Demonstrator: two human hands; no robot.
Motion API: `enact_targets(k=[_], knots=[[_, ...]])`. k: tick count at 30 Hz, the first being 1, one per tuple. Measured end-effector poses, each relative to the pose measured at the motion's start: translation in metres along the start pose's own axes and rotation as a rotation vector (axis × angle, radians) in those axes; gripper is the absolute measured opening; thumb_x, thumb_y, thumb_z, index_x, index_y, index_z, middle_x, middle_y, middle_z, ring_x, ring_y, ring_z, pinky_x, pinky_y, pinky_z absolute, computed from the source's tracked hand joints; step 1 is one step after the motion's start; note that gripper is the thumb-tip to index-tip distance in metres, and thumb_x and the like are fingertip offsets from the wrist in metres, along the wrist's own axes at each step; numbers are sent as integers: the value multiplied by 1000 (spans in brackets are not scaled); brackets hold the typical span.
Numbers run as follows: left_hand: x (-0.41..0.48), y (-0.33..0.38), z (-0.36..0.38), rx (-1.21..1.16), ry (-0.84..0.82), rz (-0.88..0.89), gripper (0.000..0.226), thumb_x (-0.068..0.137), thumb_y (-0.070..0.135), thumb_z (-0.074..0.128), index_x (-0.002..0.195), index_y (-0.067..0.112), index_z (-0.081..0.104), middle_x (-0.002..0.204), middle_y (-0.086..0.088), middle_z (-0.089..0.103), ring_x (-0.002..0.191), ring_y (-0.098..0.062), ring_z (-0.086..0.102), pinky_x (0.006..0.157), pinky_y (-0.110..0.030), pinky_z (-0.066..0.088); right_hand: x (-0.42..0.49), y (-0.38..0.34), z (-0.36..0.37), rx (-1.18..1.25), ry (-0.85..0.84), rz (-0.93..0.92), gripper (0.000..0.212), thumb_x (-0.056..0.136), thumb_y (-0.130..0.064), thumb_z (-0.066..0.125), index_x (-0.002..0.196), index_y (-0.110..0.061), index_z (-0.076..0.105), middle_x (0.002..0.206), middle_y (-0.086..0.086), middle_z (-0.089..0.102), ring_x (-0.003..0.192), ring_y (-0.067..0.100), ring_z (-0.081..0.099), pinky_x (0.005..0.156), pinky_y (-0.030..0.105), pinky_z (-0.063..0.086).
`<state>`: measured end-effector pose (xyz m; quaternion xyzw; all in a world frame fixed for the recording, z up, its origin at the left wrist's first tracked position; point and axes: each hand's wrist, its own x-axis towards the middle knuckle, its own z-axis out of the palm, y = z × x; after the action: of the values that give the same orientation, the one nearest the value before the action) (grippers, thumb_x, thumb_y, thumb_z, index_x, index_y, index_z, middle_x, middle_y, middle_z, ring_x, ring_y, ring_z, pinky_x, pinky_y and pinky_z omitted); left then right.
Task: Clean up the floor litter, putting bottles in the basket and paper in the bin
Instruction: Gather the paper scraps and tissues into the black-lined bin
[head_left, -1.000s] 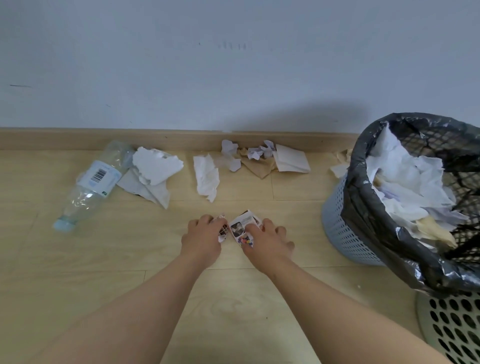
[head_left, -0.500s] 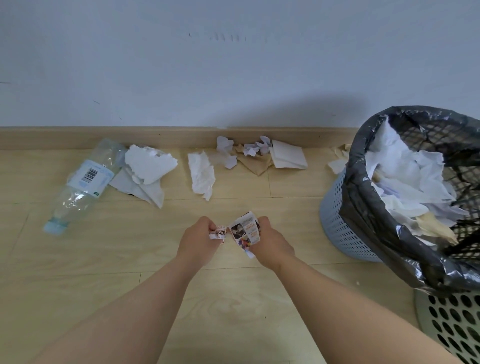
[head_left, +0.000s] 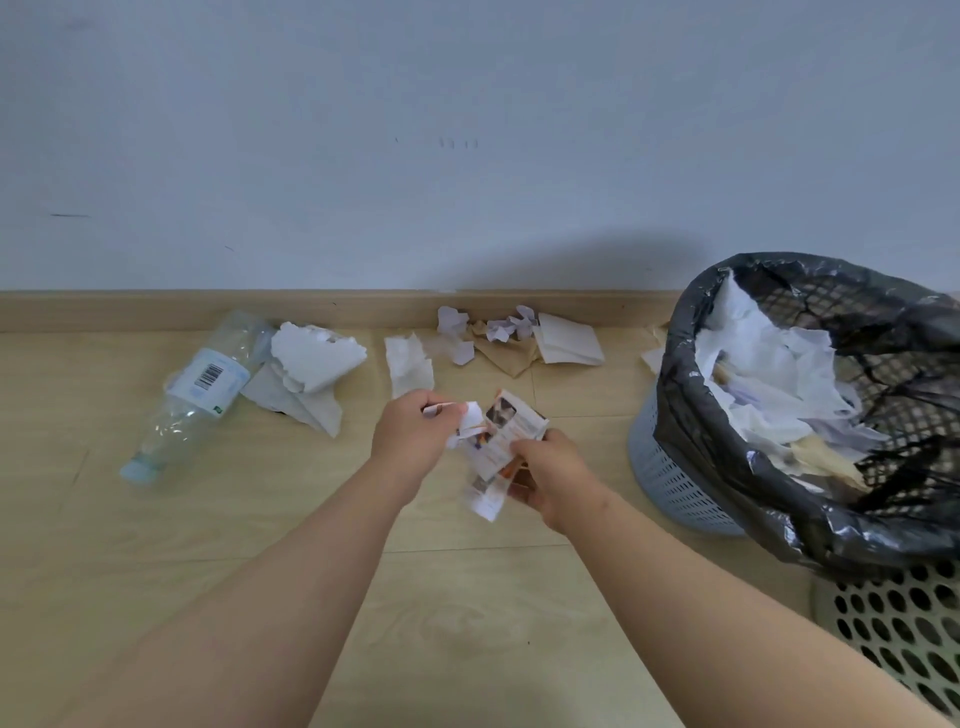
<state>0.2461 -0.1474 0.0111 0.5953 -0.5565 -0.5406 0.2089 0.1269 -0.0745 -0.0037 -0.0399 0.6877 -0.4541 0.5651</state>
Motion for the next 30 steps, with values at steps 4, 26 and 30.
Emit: enact_targets(k=[4, 26, 30], knots=[[-7, 26, 6, -158, 42, 1, 7, 89, 23, 62, 88, 16, 63, 81, 6, 56, 69, -9, 51, 55, -22, 38, -20, -27, 12, 148, -164, -92, 27, 94, -1, 44, 115, -14, 54, 87, 6, 62, 72, 21, 63, 60, 29, 51], [-37, 103, 34, -89, -25, 262, 4, 87, 16, 63, 83, 18, 63, 80, 1, 63, 71, -14, 54, 68, -27, 42, -66, -81, -25, 55, 151, -544, 14, 92, -7, 50, 83, -18, 53, 86, 4, 62, 75, 19, 61, 63, 33, 53], [-50, 125, 53, -150, -52, 314, 16, 87, 16, 62, 73, 23, 59, 73, 3, 61, 68, -15, 53, 66, -28, 42, -71, -96, -42, 127, 220, -599, 14, 95, -14, 50, 81, -18, 51, 86, 7, 59, 75, 20, 59, 51, 26, 48]])
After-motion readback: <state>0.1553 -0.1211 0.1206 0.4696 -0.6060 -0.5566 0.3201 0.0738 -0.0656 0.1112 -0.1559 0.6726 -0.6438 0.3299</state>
